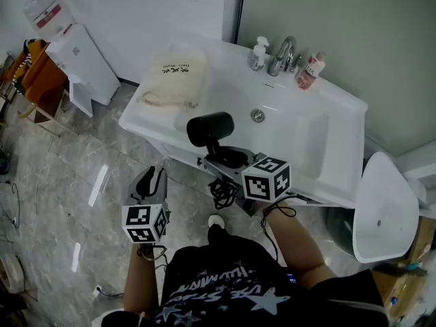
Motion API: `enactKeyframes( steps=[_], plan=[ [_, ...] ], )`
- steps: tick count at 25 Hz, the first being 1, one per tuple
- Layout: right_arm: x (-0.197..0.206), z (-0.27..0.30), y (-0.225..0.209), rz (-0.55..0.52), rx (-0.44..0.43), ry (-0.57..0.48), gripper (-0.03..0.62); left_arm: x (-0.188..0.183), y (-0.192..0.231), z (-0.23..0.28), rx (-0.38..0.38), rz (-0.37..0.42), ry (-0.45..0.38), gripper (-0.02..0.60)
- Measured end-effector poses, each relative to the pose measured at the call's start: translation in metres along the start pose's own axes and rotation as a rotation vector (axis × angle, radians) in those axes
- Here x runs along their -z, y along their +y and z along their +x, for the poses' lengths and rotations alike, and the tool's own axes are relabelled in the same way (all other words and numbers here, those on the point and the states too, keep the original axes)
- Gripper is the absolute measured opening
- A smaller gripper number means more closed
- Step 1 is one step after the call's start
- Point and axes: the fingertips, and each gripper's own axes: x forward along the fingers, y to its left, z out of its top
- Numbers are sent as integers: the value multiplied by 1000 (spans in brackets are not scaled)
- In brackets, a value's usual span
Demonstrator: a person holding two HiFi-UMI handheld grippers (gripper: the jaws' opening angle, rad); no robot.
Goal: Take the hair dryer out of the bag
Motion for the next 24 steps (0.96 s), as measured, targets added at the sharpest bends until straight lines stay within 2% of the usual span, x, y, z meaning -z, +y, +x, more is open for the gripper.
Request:
enactKeyframes(
  steps=[3,5,11,24],
  plan=[
    [10,3,5,-3,3,15,186,18,-2,-13,5,-28,16,53],
    [18,4,10,8,6,25,184,29,-2,-23,5,-43,22,34],
    [57,-5,29,109,24,47,183,65,-7,-65,14,-53,49,26],
    [119,-59,121,87,47,45,183,101,-35,-179,13,-89,12,26]
  ],
)
